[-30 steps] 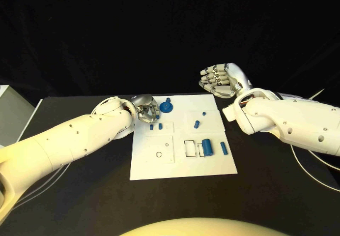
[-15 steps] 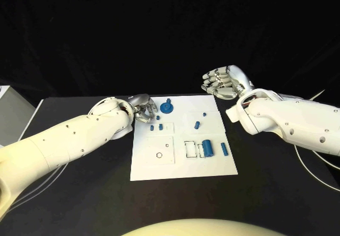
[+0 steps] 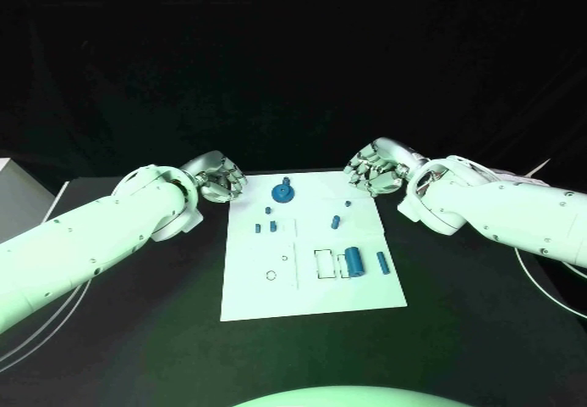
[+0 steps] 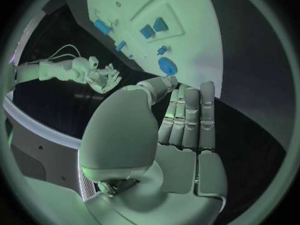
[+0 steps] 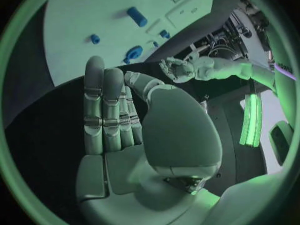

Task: Assemble the parts on the task board

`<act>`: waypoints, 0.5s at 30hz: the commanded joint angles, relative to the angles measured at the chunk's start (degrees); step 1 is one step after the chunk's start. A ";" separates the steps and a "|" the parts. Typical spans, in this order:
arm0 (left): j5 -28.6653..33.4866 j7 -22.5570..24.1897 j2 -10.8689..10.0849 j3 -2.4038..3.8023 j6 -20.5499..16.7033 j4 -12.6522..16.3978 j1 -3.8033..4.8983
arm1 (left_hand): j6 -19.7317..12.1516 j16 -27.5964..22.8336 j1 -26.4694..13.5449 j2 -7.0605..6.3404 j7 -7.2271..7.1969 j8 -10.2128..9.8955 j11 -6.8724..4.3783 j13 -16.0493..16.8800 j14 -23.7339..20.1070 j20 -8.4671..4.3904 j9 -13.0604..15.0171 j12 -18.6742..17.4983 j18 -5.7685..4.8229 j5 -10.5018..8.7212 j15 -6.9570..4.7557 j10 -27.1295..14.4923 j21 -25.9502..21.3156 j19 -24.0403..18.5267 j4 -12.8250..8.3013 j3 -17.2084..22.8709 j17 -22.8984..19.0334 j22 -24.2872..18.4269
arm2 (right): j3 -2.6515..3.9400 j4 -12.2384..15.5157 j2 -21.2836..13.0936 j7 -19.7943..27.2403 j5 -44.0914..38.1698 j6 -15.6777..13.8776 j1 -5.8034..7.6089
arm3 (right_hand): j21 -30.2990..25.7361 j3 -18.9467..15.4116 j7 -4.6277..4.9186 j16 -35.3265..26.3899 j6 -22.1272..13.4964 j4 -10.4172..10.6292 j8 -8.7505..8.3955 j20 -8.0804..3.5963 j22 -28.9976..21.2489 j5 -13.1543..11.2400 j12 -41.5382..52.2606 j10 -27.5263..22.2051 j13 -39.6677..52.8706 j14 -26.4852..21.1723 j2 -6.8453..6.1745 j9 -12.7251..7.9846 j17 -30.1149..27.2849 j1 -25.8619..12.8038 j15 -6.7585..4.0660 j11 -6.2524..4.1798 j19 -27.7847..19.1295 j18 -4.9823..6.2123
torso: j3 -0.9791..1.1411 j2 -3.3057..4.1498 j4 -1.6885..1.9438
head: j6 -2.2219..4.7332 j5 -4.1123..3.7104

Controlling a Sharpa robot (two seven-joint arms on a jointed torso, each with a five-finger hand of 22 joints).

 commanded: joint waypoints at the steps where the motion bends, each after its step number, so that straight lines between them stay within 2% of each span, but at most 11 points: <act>1: 19.51 7.52 -2.17 1.09 -2.98 2.68 -1.21 | 0.21 -0.84 -0.64 0.14 0.08 0.23 0.25 0.17 -0.35 0.13 -0.14 0.41 0.91 -0.06 0.08 0.31 -0.79 -0.43 0.61 -0.23 -0.59 -0.48 | -0.01 -0.16 0.14 -7.38 -16.51 6.27 -0.31 | 10.87 1.07 -0.20 11.97 0.32 0.44 -0.32 0.07 11.82 -0.68 -0.33 -0.16 0.44 2.45 -0.84 0.33 9.50 -1.01 -0.39 -0.14 1.72 -1.74 | -0.11 0.05 0.14 | 0.39 -0.48; 2: 21.25 8.21 -2.67 1.49 -2.96 3.29 -1.61 | 0.19 -1.14 -0.72 0.17 0.12 0.25 0.27 0.21 -0.39 0.16 -0.20 0.50 0.91 -0.08 0.10 0.25 -1.09 -0.47 0.73 -0.37 -0.78 -0.68 | -0.01 -0.16 0.17 -7.90 -17.49 6.42 -0.37 | 15.30 1.41 -0.26 16.45 0.25 0.61 -0.40 0.09 16.77 -0.89 -0.32 -0.66 0.47 2.85 -1.03 0.45 13.09 -1.26 -0.32 -0.10 2.45 -2.37 | -0.11 0.06 0.15 | 0.46 -0.44; 3: 24.03 9.31 -3.51 2.26 -2.91 4.34 -2.35 | 0.15 -1.52 -0.86 0.15 0.17 0.26 0.30 0.25 -0.48 0.19 -0.27 0.59 0.91 -0.10 0.14 0.17 -1.46 -0.54 0.89 -0.59 -1.02 -0.92 | -0.01 -0.16 0.23 -8.71 -19.03 6.62 -0.51 | 21.39 1.80 -0.31 23.60 -0.02 1.05 -0.56 0.19 23.65 -1.51 -0.41 -1.94 0.28 3.65 -1.21 0.60 18.97 -1.82 -0.30 0.26 3.47 -3.33 | -0.10 0.08 0.13 | 0.49 -0.44; 6: 31.43 11.71 -5.78 4.82 -3.12 7.60 -4.77 | 0.17 -2.71 -1.24 0.15 0.27 0.42 0.38 0.34 -0.71 0.32 -0.43 0.84 0.90 -0.17 0.25 -0.09 -2.90 -0.72 1.44 -1.56 -1.72 -1.87 | -0.04 -0.26 0.61 -10.76 -22.66 6.89 -1.02 | 25.15 2.35 -0.14 30.13 -0.47 1.37 -0.74 0.34 27.87 -2.01 -0.44 -3.26 -0.07 3.56 -1.83 0.97 24.03 -2.24 0.11 0.35 3.39 -3.75 | -0.19 0.12 0.16 | 0.77 -0.69; 7: 34.48 12.53 -6.68 5.99 -3.27 8.97 -5.83 | 0.13 -3.00 -1.27 0.13 0.32 0.44 0.43 0.35 -0.79 0.35 -0.49 0.88 0.90 -0.16 0.29 -0.19 -3.26 -0.71 1.55 -1.82 -1.89 -2.12 | -0.06 -0.42 0.92 -11.51 -23.84 6.75 -1.26 | 26.15 2.45 -0.04 31.54 -0.67 1.50 -0.81 0.52 28.99 -2.15 -0.46 -4.13 -0.35 3.48 -2.03 1.12 24.91 -2.42 0.33 0.55 3.29 -3.88 | -0.22 0.10 0.08 | 0.93 -0.68; 9: 37.91 13.33 -7.73 7.21 -3.51 10.52 -7.03 | 0.14 -3.08 -1.25 0.16 0.32 0.45 0.44 0.36 -0.81 0.36 -0.51 0.91 0.90 -0.15 0.30 -0.21 -3.37 -0.70 1.58 -1.88 -1.94 -2.20 | -0.09 -0.63 1.33 -12.38 -25.14 6.38 -1.57 | 26.72 2.37 0.15 32.54 -0.91 1.57 -0.90 0.70 29.62 -2.40 -0.54 -5.50 -0.77 3.35 -2.20 1.26 25.44 -2.58 0.59 0.81 3.13 -3.91 | -0.22 0.08 0.09 | 0.98 -0.70; 12: 41.84 14.28 -9.11 8.44 -3.84 12.39 -8.40 | 0.19 -3.19 -1.21 0.23 0.33 0.50 0.44 0.37 -0.84 0.37 -0.52 0.94 0.90 -0.14 0.30 -0.23 -3.52 -0.68 1.61 -1.96 -2.01 -2.30 | -0.11 -1.02 1.97 -13.58 -26.58 5.80 -1.98 | 27.47 2.19 0.21 33.76 -1.17 1.63 -1.00 0.83 30.45 -2.76 -0.45 -6.13 -1.00 3.32 -2.24 1.37 26.26 -2.69 0.66 0.93 3.09 -3.95 | -0.19 0.08 0.17 | 1.03 -0.79; 15: 44.19 14.95 -10.23 9.19 -4.11 13.76 -9.28 | 0.26 -3.27 -1.13 0.29 0.34 0.56 0.45 0.38 -0.86 0.38 -0.53 0.97 0.90 -0.13 0.31 -0.26 -3.64 -0.66 1.60 -2.01 -2.06 -2.38 | -0.13 -1.59 2.64 -14.56 -27.70 5.53 -2.31 | 27.52 2.11 0.22 34.33 -1.24 1.63 -1.01 0.87 30.46 -2.78 -0.43 -6.38 -1.10 3.32 -2.22 1.45 26.60 -2.69 0.69 0.96 3.03 -3.88 | -0.26 0.06 0.18 | 1.07 -0.88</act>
